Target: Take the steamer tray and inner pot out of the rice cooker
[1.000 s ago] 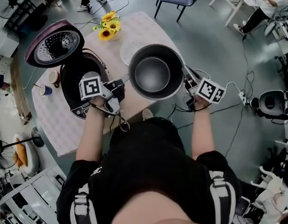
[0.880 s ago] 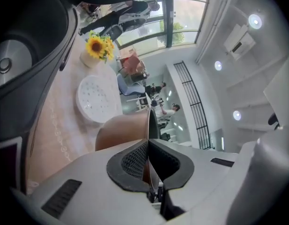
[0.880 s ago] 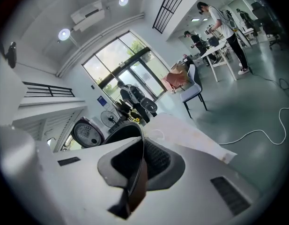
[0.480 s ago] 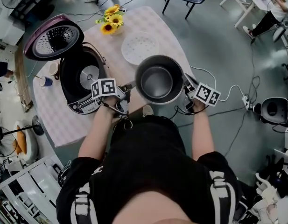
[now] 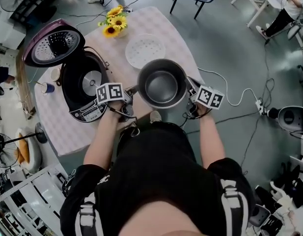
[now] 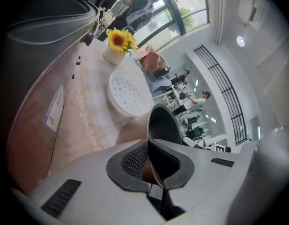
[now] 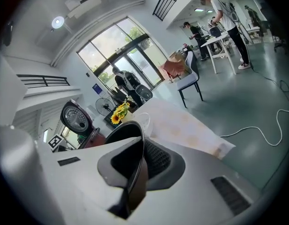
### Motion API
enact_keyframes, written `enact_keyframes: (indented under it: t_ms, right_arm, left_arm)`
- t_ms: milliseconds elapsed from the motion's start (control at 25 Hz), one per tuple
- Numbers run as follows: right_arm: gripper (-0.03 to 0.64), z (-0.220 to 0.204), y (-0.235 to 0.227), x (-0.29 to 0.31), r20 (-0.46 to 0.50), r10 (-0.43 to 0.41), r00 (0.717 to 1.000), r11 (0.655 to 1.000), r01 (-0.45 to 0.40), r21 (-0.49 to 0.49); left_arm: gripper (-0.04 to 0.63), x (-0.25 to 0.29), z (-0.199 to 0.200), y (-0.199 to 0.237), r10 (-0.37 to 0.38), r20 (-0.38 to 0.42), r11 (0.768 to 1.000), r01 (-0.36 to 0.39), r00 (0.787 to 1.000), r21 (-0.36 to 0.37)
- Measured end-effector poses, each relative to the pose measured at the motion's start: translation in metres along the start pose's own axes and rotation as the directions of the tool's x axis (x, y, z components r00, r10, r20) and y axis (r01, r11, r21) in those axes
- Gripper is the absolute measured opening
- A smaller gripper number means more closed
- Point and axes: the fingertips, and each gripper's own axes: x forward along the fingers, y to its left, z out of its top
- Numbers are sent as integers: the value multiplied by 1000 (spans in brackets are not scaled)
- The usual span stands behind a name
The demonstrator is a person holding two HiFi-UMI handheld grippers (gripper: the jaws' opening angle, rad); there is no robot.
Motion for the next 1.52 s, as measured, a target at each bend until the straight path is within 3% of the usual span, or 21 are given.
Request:
enact_keyframes:
  t_ms: [280, 360, 400, 440, 480, 560, 640, 680, 760, 840, 880, 960, 1080, 1200, 1280, 1520]
  right_arm:
    - [20, 3, 1, 7, -1, -62, 998, 995, 61, -80]
    - [21, 1, 1, 6, 10, -121, 993, 981, 121, -153]
    - [26, 1, 2, 5, 25, -164, 986, 964, 165, -209]
    - [45, 4, 4, 4, 52, -205, 977, 941, 212, -265]
    - [46, 11, 9, 1, 91, -236, 968, 917, 253, -310]
    - [46, 31, 30, -10, 187, -247, 951, 882, 300, -363]
    - [45, 54, 66, -23, 267, -205, 942, 861, 303, -409]
    - [44, 64, 88, -28, 300, -173, 938, 849, 297, -438]
    - [44, 79, 138, -41, 361, -94, 928, 827, 275, -491]
    - [44, 87, 192, -54, 408, 10, 913, 821, 225, -524]
    - [44, 88, 219, -61, 423, 66, 904, 822, 191, -536]
    - [44, 87, 269, -73, 439, 173, 881, 819, 118, -561]
    - [40, 81, 334, -92, 457, 308, 835, 804, 29, -594]
    - [2, 66, 384, -103, 467, 411, 783, 766, -18, -642]
    - [2, 45, 407, -101, 440, 458, 772, 729, -43, -683]
    - [0, -43, 444, -83, 316, 497, 808, 668, -124, -733]
  left_arm:
    - [14, 2, 7, 2, -19, 6, 1000, 19, 1000, 23]
    - [14, 2, 7, 3, 19, 23, 995, -21, 1000, 95]
    - [14, 1, 9, 2, 54, 48, 984, -61, 997, 166]
    - [14, -2, 12, 0, 96, 88, 961, -115, 991, 251]
    - [15, -7, 18, -3, 135, 142, 924, -177, 981, 340]
    - [15, -23, 32, -18, 172, 266, 818, -288, 948, 497]
    - [15, -47, 47, -47, 131, 410, 704, -376, 903, 603]
    - [15, -61, 54, -63, 90, 480, 655, -415, 873, 631]
    - [15, -93, 60, -90, 16, 586, 580, -485, 810, 655]
    - [14, -130, 61, -111, -41, 661, 524, -547, 750, 653]
    - [15, -150, 60, -121, -64, 691, 507, -573, 720, 644]
    - [14, -193, 61, -135, -99, 745, 508, -610, 659, 607]
    - [14, -259, 55, -142, -117, 819, 551, -649, 562, 524]
    - [12, -318, 38, -129, -75, 880, 559, -711, 468, 426]
    - [9, -349, 19, -111, -21, 908, 566, -744, 417, 355]
    - [3, -397, -36, -53, 95, 929, 550, -796, 359, 252]
